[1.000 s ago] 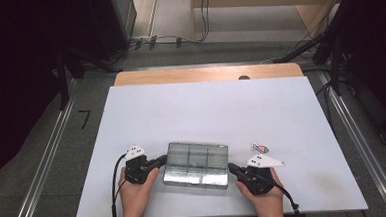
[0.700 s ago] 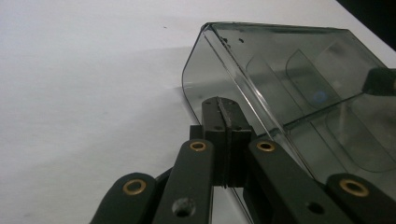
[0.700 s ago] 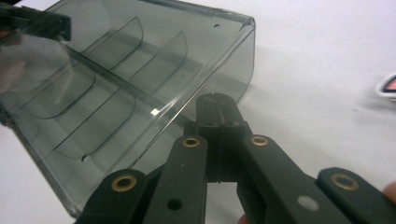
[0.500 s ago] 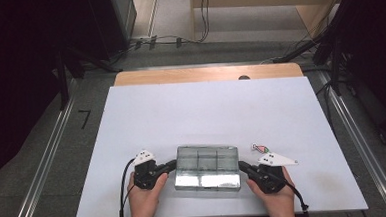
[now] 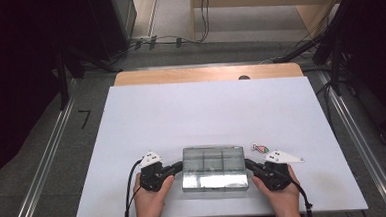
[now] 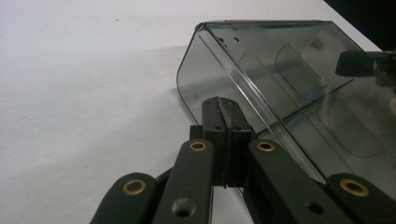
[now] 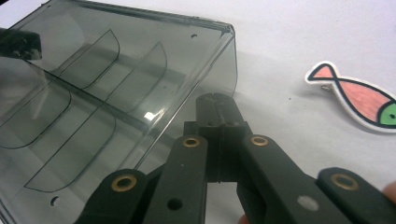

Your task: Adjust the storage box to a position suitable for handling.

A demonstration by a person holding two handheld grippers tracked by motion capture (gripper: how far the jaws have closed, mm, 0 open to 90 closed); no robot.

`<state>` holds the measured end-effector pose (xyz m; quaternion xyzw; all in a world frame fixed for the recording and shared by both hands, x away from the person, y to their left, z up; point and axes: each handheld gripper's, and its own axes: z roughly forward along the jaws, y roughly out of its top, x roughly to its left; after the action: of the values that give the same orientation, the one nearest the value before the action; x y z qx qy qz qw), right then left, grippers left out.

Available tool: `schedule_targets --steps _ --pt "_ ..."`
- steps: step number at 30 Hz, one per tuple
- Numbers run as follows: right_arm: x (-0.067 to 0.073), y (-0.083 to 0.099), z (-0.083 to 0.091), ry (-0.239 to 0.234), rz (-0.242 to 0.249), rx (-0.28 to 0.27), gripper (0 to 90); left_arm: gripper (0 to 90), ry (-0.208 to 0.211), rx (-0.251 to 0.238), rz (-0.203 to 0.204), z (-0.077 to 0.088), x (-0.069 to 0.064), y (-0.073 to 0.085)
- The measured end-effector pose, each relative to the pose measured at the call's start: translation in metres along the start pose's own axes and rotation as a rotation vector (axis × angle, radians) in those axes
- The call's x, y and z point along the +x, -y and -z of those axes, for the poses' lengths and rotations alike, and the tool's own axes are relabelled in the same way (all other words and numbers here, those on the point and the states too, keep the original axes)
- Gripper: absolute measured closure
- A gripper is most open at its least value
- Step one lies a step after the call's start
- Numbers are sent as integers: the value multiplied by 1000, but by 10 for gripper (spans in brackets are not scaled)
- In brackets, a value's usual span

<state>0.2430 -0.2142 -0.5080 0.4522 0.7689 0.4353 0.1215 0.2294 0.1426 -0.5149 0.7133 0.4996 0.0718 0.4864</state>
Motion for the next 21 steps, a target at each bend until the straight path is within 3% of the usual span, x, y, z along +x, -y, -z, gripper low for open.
schedule_targets --steps 7,14,19,21 --pt "-8 0 2 12 13 17 883 900 -13 2 -15 -5 -9 1" --pt "-10 0 3 17 30 19 883 900 -26 -4 -2 -6 -13 2" --pt "-14 0 3 -4 52 35 881 898 -37 7 -29 -6 -13 0" --pt "-13 -1 4 2 68 31 878 895 -60 5 -48 -4 -12 -1"
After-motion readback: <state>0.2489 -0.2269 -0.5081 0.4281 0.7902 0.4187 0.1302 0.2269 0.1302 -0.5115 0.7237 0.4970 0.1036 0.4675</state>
